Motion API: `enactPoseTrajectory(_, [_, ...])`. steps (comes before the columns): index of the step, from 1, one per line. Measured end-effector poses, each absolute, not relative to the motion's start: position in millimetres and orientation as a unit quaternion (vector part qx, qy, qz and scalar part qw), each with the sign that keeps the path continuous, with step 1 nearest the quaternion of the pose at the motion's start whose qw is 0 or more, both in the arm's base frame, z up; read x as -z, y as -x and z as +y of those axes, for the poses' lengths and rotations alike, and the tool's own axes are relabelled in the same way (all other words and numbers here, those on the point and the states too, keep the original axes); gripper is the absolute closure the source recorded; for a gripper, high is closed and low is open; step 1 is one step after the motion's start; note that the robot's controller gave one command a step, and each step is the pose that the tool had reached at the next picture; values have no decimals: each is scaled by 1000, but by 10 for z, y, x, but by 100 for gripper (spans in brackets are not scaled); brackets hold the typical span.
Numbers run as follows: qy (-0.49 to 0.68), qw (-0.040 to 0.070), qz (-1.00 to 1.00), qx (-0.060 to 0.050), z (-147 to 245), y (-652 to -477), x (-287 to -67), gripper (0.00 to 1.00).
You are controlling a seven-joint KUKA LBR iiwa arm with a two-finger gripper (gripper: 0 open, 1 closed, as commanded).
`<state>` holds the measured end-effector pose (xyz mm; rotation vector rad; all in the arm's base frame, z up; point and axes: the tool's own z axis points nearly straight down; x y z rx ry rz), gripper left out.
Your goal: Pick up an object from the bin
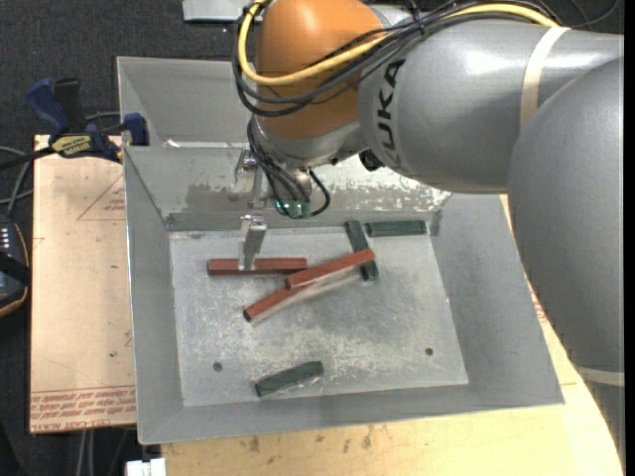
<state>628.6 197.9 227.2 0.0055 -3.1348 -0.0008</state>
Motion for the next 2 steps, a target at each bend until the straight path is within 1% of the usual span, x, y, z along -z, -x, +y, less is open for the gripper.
enactPoseTrajectory(1, [0, -1, -1000, 1, 1970, -6305, -2321, 0])
enactPoseTrajectory(2, [-9, -3, -1000, 1, 1830, -6192, -1805, 0])
